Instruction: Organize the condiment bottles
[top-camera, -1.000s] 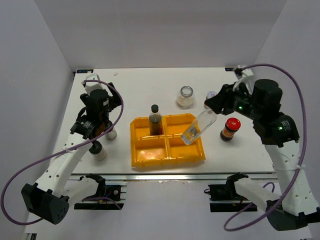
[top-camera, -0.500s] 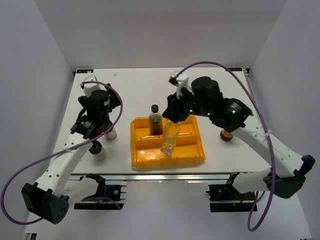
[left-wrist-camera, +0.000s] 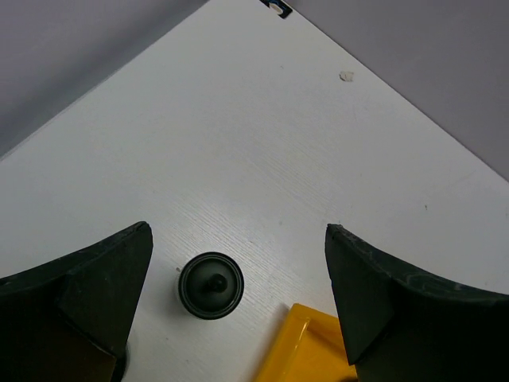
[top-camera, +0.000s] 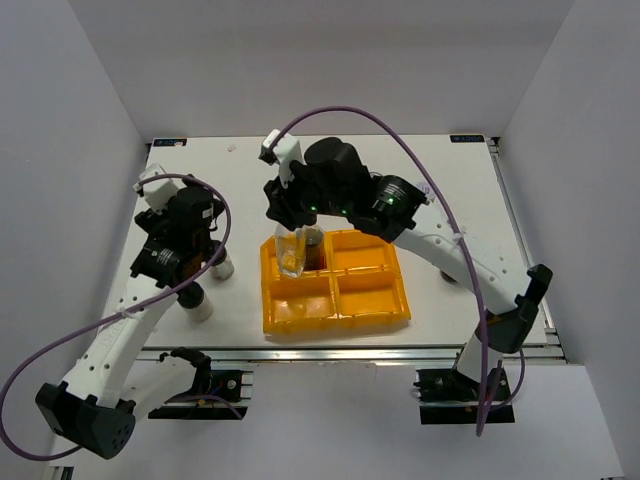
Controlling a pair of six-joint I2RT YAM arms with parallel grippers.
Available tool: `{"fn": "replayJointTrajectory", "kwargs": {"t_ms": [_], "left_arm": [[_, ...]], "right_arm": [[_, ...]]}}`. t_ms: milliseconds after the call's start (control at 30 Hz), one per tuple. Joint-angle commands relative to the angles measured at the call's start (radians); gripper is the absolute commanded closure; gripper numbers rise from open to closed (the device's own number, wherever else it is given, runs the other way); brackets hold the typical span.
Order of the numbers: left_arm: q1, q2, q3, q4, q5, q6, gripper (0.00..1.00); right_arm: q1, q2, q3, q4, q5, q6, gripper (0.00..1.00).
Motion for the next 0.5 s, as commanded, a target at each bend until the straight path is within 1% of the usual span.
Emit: {"fn": "replayJointTrajectory", "kwargs": {"t_ms": [0,233,467], "left_arm": [[0.008,-0.061,0.053,-0.092,-0.108,-0.104,0.02],[0.006,-0.111,0.034,-0.113,-0.139,-0.156,0.02],[0.008,-0.095,0.022,-0.115,-0.122,-0.176,0.02]], "right_arm": [[0.0,0.021,0.105,0.145,0.06,-0.065,1.0],[0.002,0.118,0.142,0.202,0.065,-0.114,1.0],[0.0,0.162,0.116,0.248,0.11,-0.151,1.0]]}}
